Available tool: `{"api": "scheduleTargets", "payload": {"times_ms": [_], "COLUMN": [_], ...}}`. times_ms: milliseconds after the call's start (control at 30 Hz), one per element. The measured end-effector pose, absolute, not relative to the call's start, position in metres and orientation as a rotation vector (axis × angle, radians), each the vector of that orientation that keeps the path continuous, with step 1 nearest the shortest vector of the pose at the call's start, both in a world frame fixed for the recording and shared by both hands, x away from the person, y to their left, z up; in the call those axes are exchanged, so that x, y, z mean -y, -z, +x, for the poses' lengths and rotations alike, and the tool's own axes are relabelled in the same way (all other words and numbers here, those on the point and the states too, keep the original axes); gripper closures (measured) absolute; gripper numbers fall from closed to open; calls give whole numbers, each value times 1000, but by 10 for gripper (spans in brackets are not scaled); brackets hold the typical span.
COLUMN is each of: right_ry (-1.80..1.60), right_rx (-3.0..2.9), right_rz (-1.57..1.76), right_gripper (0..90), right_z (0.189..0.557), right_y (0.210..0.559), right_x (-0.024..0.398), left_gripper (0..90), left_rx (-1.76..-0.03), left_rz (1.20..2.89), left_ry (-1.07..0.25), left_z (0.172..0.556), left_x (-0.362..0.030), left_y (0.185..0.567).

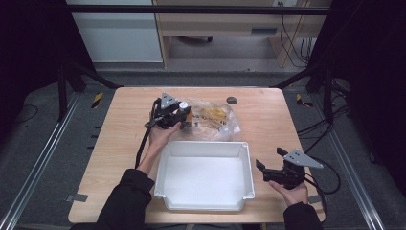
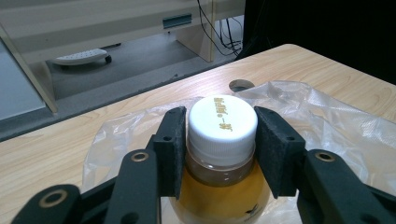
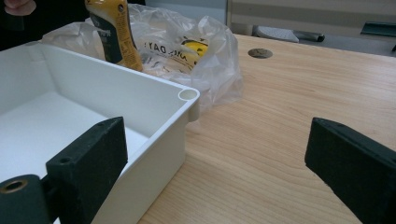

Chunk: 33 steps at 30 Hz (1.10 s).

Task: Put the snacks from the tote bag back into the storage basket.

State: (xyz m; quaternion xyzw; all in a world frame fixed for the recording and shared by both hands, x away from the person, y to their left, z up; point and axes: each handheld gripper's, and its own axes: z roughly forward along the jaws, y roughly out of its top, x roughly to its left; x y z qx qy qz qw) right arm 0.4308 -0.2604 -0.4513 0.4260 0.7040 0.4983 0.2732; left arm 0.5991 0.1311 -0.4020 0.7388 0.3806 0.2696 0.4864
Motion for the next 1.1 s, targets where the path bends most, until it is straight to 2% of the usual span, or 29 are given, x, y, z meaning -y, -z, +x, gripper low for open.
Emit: {"api": "scheduleTargets", "payload": {"times_ms": [833,1100], "right_ry": [-1341,-1341], "right_rx": [-1898,-1897], "right_rz": [1147,1147], "right_gripper": [60,60], "right_z": [431,431], "right_y": [452,452], "right_x": [260,260], "left_gripper": [589,589], "left_rx": [-985,-965], "left_rz": [1794,1742], "left_ry": [-642,-664], "left_z": [600,591], "left_x": [-132,-137], "left_y": [396,377]}}
